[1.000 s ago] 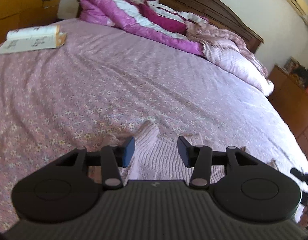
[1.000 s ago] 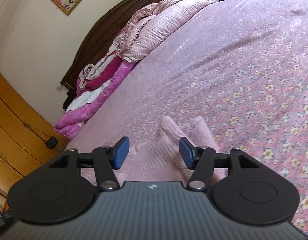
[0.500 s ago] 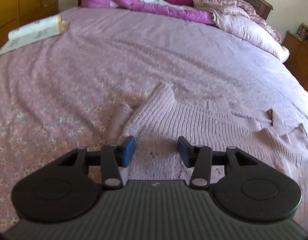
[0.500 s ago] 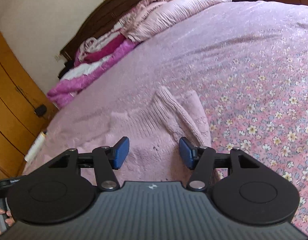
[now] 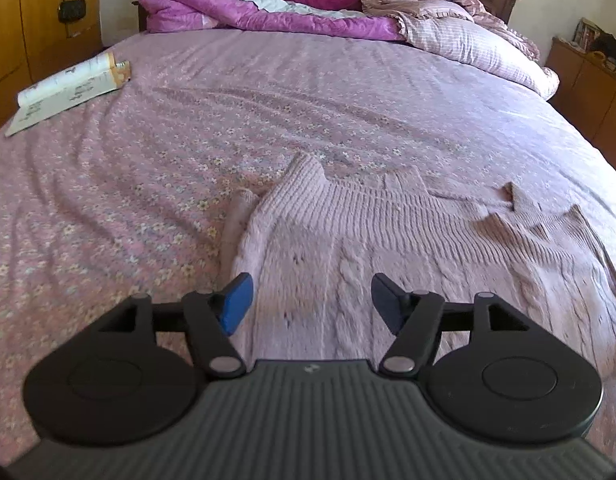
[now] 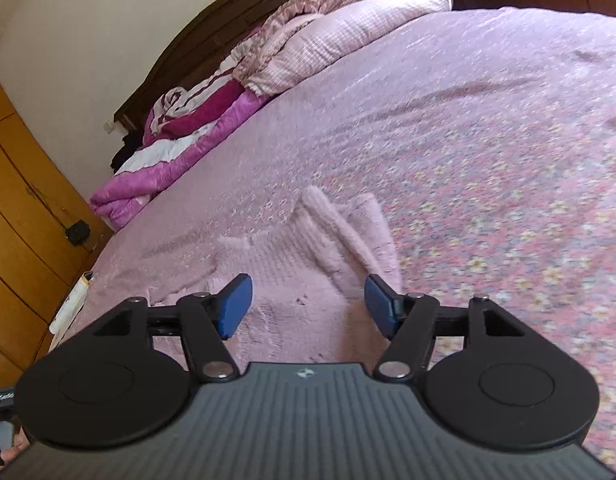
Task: Fold small clothes
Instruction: 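Withdraw both open grippers from the folded cardigan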
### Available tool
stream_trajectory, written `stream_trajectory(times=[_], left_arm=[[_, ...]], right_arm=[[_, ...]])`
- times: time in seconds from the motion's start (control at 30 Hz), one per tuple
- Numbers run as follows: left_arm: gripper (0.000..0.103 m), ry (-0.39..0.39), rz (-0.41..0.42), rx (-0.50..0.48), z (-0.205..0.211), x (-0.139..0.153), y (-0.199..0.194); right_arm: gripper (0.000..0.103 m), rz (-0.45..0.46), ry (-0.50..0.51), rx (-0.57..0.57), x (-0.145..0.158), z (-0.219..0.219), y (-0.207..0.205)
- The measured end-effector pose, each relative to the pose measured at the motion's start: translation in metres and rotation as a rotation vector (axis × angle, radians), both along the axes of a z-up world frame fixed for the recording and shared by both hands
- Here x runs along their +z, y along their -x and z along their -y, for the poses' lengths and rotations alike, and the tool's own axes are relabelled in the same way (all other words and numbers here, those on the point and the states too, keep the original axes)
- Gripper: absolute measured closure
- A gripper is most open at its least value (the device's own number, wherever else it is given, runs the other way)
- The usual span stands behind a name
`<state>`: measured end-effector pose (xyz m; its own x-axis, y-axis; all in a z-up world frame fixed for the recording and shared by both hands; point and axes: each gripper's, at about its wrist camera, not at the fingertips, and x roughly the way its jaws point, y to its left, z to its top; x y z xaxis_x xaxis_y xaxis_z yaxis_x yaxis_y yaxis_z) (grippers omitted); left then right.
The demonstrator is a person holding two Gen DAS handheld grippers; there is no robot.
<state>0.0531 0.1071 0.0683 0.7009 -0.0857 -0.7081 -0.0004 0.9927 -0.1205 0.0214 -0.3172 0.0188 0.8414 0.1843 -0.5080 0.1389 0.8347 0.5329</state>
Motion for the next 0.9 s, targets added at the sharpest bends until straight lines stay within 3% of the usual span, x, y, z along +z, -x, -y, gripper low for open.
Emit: stream_trajectory(times=[0.13, 0.33, 0.47, 0.6, 0.9], left_arm=[[0.036, 0.000, -0.006, 0.005, 0.003, 0.003, 0.016], [0.036, 0.013, -0.045, 0.011, 0.006, 0.002, 0.031], [0.035, -0.020, -0.069, 0.006, 0.012, -0.003, 0.037], [0.020, -0.053, -0.067, 0.000, 0.018, -0.005, 0.044], [0.020, -0.040, -0.088, -0.033, 0.032, -0.010, 0.062]], right_arm=[[0.023, -0.012, 0.009, -0.011, -0.001, 0.010, 0.015], [0.022, -0.041, -0.001, 0.016, -0.009, 0.022, 0.037], [0.022, -0.050, -0.001, 0.035, -0.013, 0.022, 0.057], [0.021, -0.048, -0.010, 0.053, -0.016, 0.019, 0.075], [0.016, -0.038, -0.047, 0.130, -0.022, 0.010, 0.074]])
